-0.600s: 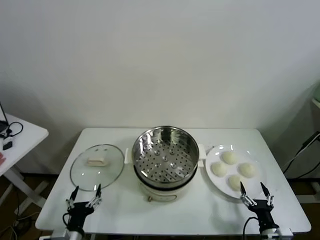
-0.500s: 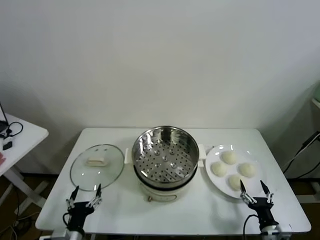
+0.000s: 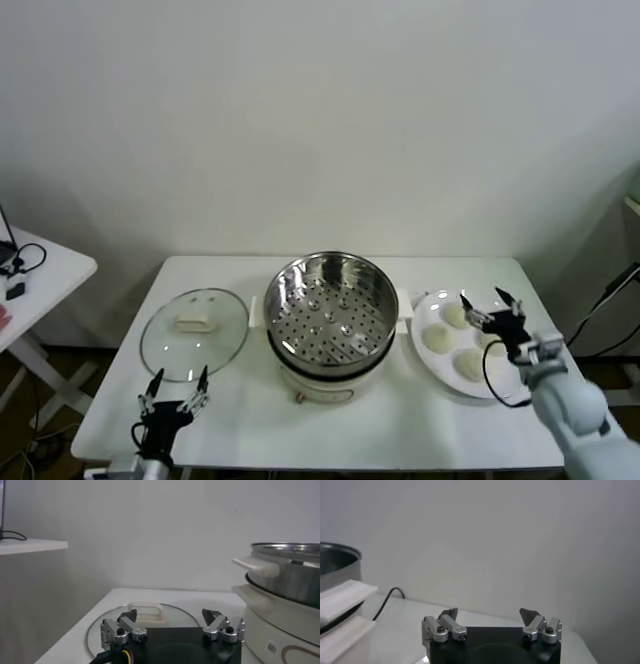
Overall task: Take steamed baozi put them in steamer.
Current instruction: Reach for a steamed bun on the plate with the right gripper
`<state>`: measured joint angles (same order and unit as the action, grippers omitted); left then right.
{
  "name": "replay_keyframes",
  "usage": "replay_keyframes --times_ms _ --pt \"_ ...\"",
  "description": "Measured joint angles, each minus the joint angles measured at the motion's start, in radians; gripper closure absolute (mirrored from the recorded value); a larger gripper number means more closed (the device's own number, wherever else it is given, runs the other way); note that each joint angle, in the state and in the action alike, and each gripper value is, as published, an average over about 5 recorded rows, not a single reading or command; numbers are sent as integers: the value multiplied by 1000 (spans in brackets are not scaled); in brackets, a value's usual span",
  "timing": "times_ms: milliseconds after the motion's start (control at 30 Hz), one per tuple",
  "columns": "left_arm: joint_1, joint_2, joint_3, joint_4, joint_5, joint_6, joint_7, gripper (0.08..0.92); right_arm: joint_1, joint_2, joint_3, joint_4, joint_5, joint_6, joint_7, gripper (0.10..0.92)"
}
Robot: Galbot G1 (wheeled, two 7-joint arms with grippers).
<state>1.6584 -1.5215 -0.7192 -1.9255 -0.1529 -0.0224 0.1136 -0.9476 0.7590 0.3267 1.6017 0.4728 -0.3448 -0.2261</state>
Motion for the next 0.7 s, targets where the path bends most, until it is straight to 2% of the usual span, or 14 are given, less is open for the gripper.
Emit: replay_keyframes --times_ms 167,333,500,700 --pt "-1 6 2 9 5 -6 3 177 269 -126 -261 -89 -92 -32 -182 203" --pt "0 8 2 12 6 -9 6 177 576 -189 -587 -196 -210 22 -370 203" --pt "1 10 5 20 10 -15 11 177 873 -197 -912 -304 -305 107 -538 203" --pt "0 8 3 33 18 -22 13 177 1127 -161 -1239 -416 -353 194 -692 203"
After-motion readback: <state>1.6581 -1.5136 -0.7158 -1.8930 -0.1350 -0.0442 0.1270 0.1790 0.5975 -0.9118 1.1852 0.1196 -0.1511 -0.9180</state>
